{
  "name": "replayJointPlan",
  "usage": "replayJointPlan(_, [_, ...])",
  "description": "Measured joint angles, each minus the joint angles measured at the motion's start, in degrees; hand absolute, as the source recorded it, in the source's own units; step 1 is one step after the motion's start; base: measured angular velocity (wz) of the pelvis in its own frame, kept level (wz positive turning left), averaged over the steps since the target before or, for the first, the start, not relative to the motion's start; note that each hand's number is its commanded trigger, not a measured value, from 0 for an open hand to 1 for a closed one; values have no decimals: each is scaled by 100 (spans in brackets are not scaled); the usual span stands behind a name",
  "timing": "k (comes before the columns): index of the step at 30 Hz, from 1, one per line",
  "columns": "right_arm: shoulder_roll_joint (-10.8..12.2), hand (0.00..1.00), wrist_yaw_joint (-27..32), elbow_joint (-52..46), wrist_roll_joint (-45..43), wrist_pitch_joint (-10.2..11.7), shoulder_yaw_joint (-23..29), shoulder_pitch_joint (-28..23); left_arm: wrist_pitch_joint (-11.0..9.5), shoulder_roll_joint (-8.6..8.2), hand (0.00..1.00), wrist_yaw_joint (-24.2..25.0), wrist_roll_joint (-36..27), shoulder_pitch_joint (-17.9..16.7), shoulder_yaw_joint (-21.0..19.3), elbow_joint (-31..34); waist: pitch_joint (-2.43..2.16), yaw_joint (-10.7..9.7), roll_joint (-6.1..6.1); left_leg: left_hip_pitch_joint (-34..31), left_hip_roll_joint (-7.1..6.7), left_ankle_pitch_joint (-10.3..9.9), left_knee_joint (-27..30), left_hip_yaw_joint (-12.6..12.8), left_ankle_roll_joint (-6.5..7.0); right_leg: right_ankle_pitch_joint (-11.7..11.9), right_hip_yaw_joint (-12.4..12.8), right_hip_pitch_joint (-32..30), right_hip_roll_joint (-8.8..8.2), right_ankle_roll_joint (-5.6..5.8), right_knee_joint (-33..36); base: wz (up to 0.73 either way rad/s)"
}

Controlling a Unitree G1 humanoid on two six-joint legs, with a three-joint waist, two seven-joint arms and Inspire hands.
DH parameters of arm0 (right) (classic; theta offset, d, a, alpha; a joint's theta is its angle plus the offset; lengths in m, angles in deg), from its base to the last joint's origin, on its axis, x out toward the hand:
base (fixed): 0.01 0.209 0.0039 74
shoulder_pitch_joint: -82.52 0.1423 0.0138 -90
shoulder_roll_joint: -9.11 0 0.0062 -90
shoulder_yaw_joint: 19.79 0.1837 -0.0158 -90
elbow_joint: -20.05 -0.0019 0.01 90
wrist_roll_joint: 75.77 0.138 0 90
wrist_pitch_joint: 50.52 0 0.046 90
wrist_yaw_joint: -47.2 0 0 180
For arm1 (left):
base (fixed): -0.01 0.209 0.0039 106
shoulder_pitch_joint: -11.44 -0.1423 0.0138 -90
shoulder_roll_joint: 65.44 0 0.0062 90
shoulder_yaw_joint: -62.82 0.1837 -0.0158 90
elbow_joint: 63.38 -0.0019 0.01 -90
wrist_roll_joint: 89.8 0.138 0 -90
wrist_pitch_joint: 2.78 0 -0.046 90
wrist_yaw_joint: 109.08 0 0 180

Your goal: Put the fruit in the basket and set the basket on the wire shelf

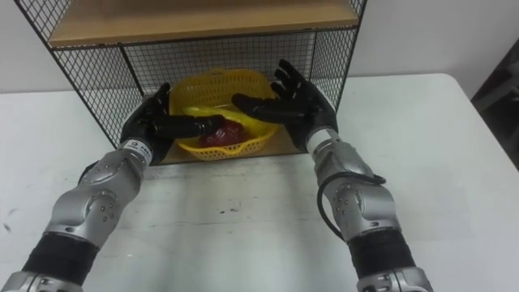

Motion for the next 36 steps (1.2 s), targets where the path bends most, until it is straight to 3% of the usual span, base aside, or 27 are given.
replayJointPlan(18, [-4, 0, 40, 135, -122, -35, 2, 0, 30, -5, 0, -120, -9, 21, -338, -21, -1, -111, 3, 56, -22, 36, -106, 6, -17, 2, 46, -4, 7, -10, -1, -1])
replayJointPlan(27, [-45, 0, 26, 134, -133, -33, 8, 0, 28, 184, 0, -217, 35, 320, -437, 42, -12, -82, -17, 76, -24, 65, -103, 7, -24, 10, 31, -28, 5, -23, -6, 0])
replayJointPlan(36, [-61, 0, -212, 94, -181, -35, 175, 1, 28, 310, 0, -218, 72, 328, -672, 292, -43, -54, -18, 54, -19, 70, -85, 8, -20, 18, 25, -2, 5, -27, -4, 1])
